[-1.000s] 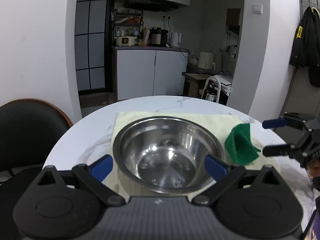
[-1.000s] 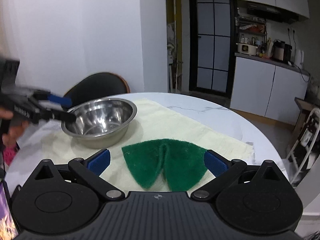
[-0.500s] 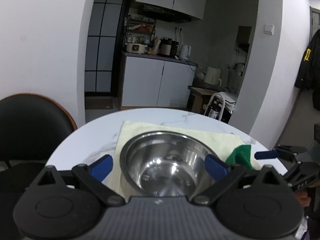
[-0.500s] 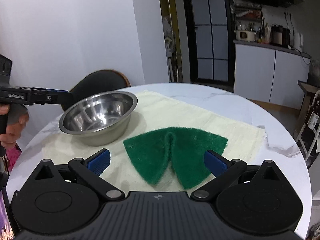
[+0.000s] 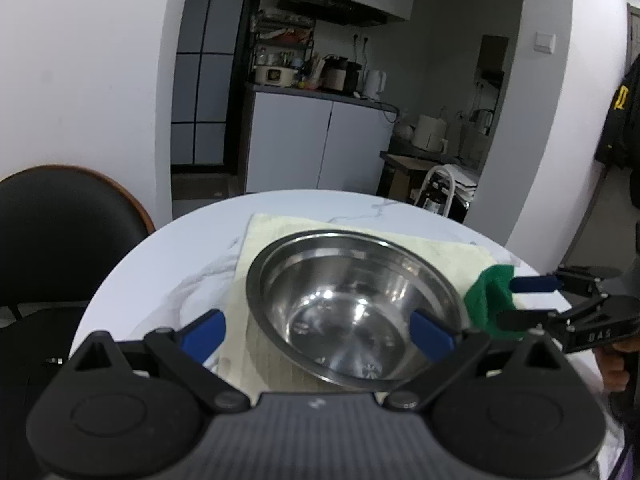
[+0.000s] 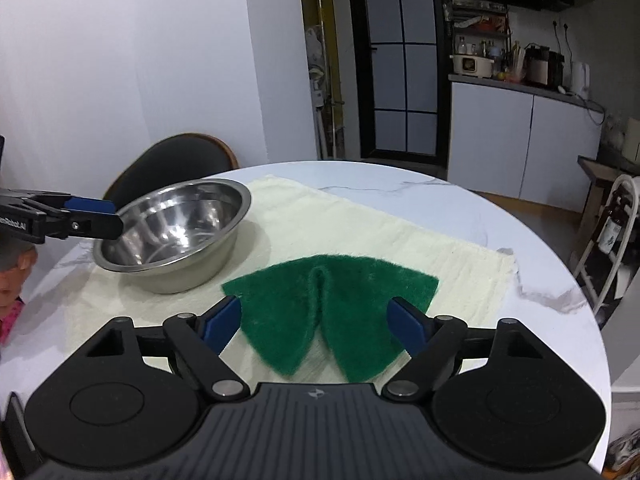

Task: Clean bowl
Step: 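Move the right gripper to the green pad while the left gripper approaches the bowl rim, then close the right gripper on the green pad while the left gripper grips the bowl rim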

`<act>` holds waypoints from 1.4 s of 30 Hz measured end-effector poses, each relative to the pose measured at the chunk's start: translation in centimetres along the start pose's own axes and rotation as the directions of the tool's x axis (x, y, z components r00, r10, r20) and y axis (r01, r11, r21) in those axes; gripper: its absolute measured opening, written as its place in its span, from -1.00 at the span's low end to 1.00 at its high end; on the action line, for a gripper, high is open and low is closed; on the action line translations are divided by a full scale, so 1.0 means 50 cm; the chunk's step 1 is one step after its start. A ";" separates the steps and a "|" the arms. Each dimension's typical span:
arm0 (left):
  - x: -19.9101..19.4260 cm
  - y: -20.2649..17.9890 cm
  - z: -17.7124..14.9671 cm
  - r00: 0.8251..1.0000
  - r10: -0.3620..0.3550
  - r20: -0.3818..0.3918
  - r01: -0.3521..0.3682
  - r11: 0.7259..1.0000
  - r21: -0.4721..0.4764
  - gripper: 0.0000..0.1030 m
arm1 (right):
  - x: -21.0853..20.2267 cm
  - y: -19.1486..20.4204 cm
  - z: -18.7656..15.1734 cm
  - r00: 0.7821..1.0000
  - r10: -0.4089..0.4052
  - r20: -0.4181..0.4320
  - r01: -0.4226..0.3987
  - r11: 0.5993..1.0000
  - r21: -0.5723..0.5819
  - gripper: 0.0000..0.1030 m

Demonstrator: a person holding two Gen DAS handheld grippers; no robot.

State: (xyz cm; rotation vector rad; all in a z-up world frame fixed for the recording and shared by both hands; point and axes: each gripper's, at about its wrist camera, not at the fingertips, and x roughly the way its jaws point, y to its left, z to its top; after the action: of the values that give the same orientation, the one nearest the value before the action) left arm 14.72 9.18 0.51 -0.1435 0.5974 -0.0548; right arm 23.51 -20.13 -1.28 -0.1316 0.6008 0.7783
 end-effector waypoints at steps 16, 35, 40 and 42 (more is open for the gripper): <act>0.038 0.028 -0.008 0.995 -0.046 -0.089 0.039 0.996 -0.082 0.89 | 0.063 -0.001 0.008 0.998 -0.022 -0.063 0.020 0.999 -0.029 -0.64; 0.056 0.031 -0.007 0.989 -0.098 -0.111 0.084 0.989 -0.123 0.45 | -0.025 0.045 0.063 0.985 0.129 0.112 -0.121 0.990 -0.075 -0.82; 0.064 0.028 -0.005 0.992 -0.075 -0.103 0.065 0.992 -0.105 0.20 | 0.001 0.081 0.068 0.977 0.199 0.080 -0.188 0.975 -0.122 -0.82; 0.062 0.025 -0.005 0.993 -0.066 -0.100 0.056 0.994 -0.099 0.15 | 0.006 0.088 0.069 0.974 0.215 0.077 -0.204 0.970 -0.132 -0.82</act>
State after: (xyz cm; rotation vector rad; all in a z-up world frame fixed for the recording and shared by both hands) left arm 17.17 10.08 -1.62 -0.2534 0.6993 -0.0934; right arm 22.19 -15.67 1.85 -0.1466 0.4852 1.0220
